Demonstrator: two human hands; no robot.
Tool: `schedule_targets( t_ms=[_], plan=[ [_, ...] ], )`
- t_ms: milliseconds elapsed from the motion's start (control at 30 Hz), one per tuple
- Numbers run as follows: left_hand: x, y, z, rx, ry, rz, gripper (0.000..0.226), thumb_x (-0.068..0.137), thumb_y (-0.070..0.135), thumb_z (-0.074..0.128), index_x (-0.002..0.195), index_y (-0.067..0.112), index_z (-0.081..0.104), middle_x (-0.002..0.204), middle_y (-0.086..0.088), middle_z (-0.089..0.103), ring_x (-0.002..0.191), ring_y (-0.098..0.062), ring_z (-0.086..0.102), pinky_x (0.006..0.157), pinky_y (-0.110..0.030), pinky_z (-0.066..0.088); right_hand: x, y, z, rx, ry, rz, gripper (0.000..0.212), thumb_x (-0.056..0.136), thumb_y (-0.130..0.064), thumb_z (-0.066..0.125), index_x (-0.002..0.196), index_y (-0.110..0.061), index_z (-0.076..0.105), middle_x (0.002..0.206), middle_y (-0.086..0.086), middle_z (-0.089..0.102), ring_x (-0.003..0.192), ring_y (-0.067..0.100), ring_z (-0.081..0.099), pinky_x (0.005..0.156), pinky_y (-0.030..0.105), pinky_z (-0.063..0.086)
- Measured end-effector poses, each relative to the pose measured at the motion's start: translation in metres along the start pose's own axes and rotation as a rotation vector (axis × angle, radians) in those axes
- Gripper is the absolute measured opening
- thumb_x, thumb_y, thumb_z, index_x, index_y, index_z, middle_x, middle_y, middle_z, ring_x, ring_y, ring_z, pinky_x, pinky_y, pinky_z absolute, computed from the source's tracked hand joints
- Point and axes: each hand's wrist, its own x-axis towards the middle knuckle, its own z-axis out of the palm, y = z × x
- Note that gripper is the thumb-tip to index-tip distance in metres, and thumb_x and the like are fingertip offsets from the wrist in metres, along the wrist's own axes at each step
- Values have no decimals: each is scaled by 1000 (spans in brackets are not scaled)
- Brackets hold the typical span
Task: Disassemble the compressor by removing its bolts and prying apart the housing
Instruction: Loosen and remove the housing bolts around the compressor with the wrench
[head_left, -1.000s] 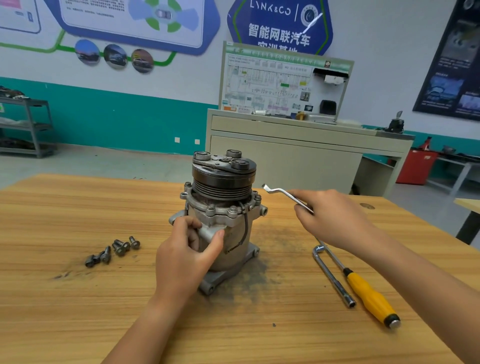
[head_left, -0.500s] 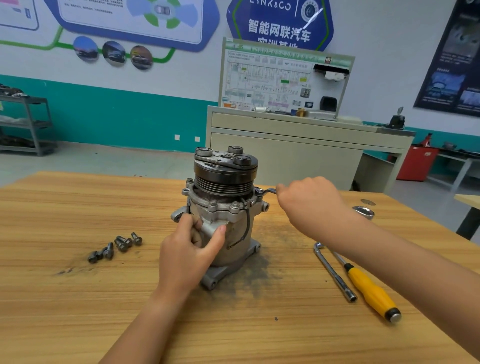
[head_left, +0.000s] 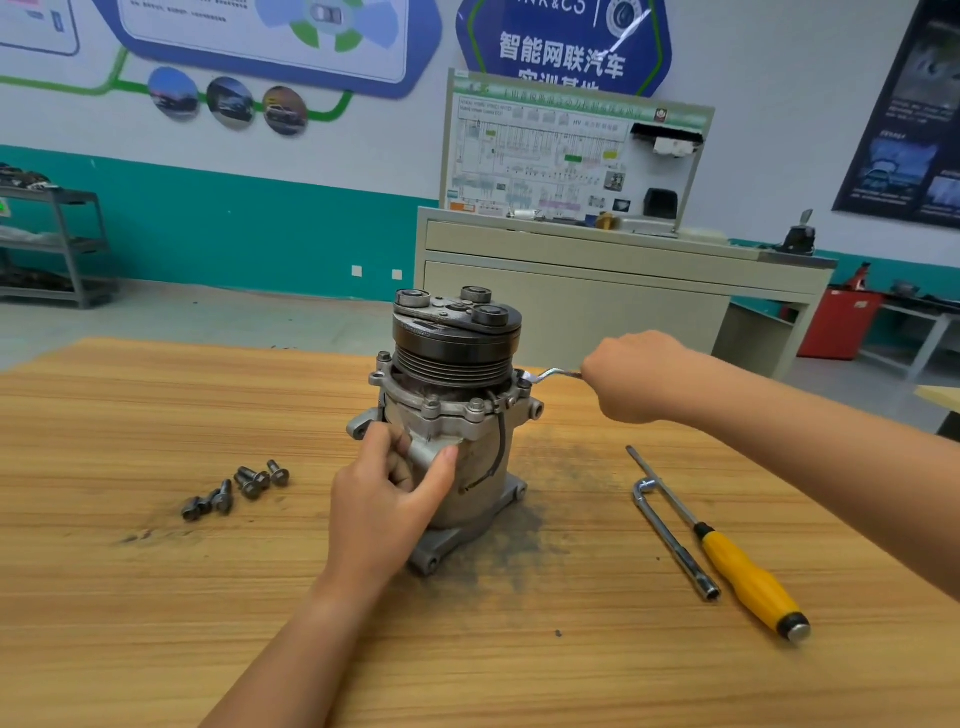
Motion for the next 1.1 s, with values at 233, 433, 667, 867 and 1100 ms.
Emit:
schedule_targets(
  t_ms=[233,433,667,867,1100],
  plan=[
    [-2,-3,2,-20,-10,-26,31,75,37,69,73,30,40,50,11,47,43,-5,40,43,-14,29,31,-6,13,-50,215,30,19,94,-4,42,107,-10,54,62,0,36,66,21,44,58,29,36],
    [0,-3,2,-20,-13,-30,29,70,45,63,72,28,40,50,9,47,43,-7,40,43,-17,29,14,1,44,98,231,5,34,92,-5,40,125,-13,39,72,0,49,64,17,48,55,29,42],
    [-1,-4,1,-14,-17,-19,29,74,37,68,73,25,41,47,8,44,43,-8,38,44,-18,28,-17,-5,29,129,199,-8,42,90,-2,39,128,-17,31,56,-3,40,46,11,37,37,23,27],
    [-2,-2,1,-39,-7,-23,31,72,48,64,73,27,41,45,11,41,44,-9,40,44,-17,28,-23,-17,-5,15,94,-43,5,94,-17,35,95,-12,38,61,-1,36,49,13,35,41,26,27],
    [-2,-1,1,-42,-3,-13,30,75,41,67,73,31,40,50,11,47,43,-6,40,44,-15,30,-18,-1,-6,-77,66,-111,13,97,-20,30,96,-12,40,59,-2,38,49,12,36,43,24,27]
  ],
)
